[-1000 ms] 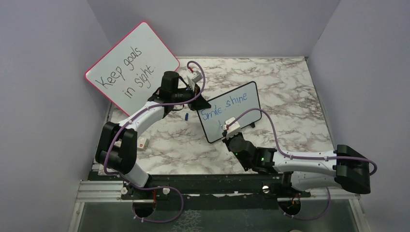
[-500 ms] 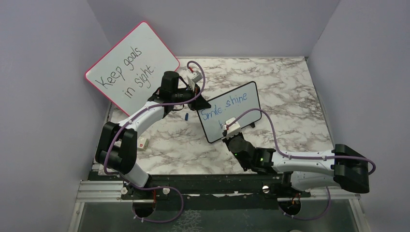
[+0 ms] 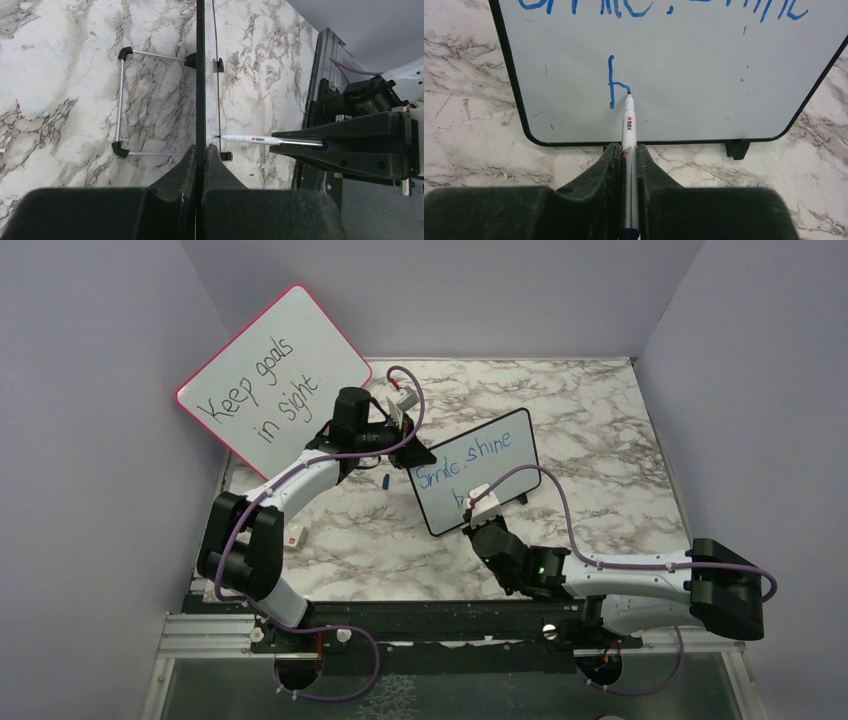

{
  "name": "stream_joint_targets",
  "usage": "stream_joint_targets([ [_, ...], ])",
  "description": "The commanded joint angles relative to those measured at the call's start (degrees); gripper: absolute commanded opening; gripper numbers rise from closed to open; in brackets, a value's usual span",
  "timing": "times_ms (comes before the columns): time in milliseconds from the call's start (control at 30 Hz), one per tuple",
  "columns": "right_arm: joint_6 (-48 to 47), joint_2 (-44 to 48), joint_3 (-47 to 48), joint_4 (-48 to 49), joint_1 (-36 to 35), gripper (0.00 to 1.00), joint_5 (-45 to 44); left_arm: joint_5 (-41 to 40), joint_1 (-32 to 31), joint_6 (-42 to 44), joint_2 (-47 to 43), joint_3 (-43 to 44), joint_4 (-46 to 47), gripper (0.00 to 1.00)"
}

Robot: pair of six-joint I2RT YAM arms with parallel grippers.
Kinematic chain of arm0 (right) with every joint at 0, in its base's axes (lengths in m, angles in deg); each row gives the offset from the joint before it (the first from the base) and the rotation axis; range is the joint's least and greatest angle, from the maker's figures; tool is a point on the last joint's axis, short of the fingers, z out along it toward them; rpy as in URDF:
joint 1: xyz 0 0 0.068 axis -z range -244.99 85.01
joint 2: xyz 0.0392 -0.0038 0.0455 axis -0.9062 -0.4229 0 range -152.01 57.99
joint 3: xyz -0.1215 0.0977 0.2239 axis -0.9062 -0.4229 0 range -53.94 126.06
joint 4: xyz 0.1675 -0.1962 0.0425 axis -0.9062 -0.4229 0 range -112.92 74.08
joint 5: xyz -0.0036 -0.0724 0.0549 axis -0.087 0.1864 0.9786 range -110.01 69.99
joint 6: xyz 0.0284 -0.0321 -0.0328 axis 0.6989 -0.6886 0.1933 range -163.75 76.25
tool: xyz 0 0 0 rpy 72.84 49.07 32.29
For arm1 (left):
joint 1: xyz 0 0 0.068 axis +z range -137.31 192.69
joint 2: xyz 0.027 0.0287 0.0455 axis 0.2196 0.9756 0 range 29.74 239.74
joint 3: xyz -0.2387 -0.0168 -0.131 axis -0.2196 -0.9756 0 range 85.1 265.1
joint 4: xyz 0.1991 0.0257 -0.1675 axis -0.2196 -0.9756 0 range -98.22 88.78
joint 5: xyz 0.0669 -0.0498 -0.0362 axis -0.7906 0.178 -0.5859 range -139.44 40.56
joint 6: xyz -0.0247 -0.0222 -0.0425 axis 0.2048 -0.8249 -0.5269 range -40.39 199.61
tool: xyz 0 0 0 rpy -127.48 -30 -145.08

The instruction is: Write a sentence on the whiteboard

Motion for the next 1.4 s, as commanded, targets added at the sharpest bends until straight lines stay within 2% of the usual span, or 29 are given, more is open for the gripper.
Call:
stream_joint_targets([
  [0,2.07,0.07,-0.07,-2.7,0.41,0.01,1.11,-2.41,-0.98,4.19,-0.3,0.07,-2.7,0.0],
  [733,1.42,-1.19,1.23,-3.12,0.41,0.01,8.23,-2.41,-0.98,4.32,-0.27,0.06,-2.78,0.0],
  [1367,-1.93,5.45,-1.04,-0.52,0.86,0.01,3.94,-2.85,-0.98,4.62,-0.14,0.33,-2.96,0.0],
])
